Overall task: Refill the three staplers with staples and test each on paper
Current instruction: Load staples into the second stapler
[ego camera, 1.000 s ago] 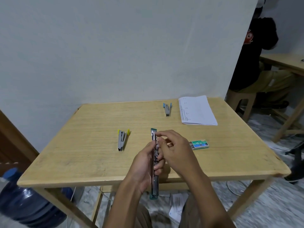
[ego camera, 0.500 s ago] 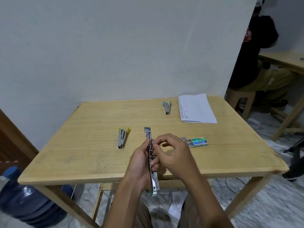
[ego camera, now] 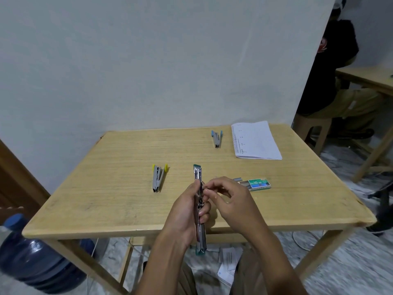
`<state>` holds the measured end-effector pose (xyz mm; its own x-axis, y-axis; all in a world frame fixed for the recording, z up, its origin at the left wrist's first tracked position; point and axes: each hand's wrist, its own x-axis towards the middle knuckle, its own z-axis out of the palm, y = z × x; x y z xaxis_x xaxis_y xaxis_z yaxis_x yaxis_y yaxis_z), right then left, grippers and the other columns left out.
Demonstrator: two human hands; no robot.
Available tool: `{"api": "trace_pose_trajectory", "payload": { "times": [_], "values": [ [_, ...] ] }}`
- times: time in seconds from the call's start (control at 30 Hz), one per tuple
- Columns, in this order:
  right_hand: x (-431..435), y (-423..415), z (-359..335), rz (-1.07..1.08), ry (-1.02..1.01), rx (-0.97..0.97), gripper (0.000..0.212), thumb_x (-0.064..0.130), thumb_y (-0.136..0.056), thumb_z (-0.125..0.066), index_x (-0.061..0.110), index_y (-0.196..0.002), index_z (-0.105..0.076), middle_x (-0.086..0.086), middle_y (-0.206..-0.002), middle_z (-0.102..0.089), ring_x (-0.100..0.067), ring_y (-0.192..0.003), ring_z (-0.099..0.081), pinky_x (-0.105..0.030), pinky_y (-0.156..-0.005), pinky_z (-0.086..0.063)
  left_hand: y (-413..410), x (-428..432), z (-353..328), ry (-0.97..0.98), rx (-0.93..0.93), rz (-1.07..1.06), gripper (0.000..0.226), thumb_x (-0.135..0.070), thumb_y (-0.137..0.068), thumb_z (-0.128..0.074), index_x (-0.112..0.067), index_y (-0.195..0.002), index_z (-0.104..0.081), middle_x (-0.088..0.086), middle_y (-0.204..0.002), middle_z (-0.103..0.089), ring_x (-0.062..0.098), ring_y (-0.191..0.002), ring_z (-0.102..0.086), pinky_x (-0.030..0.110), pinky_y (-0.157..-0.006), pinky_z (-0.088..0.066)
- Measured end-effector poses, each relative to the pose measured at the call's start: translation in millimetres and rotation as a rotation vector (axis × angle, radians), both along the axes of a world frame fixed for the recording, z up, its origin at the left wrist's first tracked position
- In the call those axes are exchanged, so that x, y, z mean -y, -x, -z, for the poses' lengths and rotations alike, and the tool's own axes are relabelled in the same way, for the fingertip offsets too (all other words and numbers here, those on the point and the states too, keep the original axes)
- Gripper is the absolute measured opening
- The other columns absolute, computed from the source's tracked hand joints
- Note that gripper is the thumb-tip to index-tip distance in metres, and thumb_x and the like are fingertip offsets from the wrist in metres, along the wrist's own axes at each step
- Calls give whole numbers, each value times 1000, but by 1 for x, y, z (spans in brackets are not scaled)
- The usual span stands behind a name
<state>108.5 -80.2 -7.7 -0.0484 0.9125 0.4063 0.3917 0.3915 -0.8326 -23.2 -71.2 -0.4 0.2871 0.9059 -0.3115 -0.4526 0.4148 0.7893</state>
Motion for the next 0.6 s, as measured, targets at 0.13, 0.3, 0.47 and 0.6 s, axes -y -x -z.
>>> {"api": "trace_pose_trajectory", "payload": {
  "times": [0.13, 0.3, 0.47, 0.6],
  "values": [
    [2, 4, 0, -28, -85, 108, 8, 9, -90, -67, 14, -96, -68, 10, -91, -62, -8, -87, -59, -16, -81, -46, 0, -1, -2, 25, -21, 5, 31, -39, -100, -46, -9, -104, -52, 1, -56, -52, 8, -37, -31, 20, -37, -23],
    [1, 0, -3, -78, -62, 106, 13, 10, -93, -64, 22, -96, -64, 12, -92, -61, -9, -89, -59, -22, -83, -49, 4, -1, -3, -45, -50, 14, 29, -37, -99, -48, -10, -109, -49, -2, -58, -49, 8, -42, -33, 21, -39, -24],
    [0, 3, -2, -49, -31, 25, 15, 12, -94, -63, 28, -96, -62, 8, -91, -65, -15, -89, -65, -42, -86, -54, 6, -3, -10, -129, -205, 5, 23, -34, -101, -45, -16, -90, -54, -1, -64, -49, 8, -45, -37, 22, -44, -28],
    [-1, 5, -7, -61, -45, 59, 13, 12, -94, -64, 24, -96, -63, 11, -88, -61, -11, -85, -62, -38, -85, -53, 8, -1, -12, -167, -269, -2, 26, -35, -102, -44, -19, -86, -58, 0, -71, -52, 9, -49, -41, 24, -50, -29]
  ]
}}
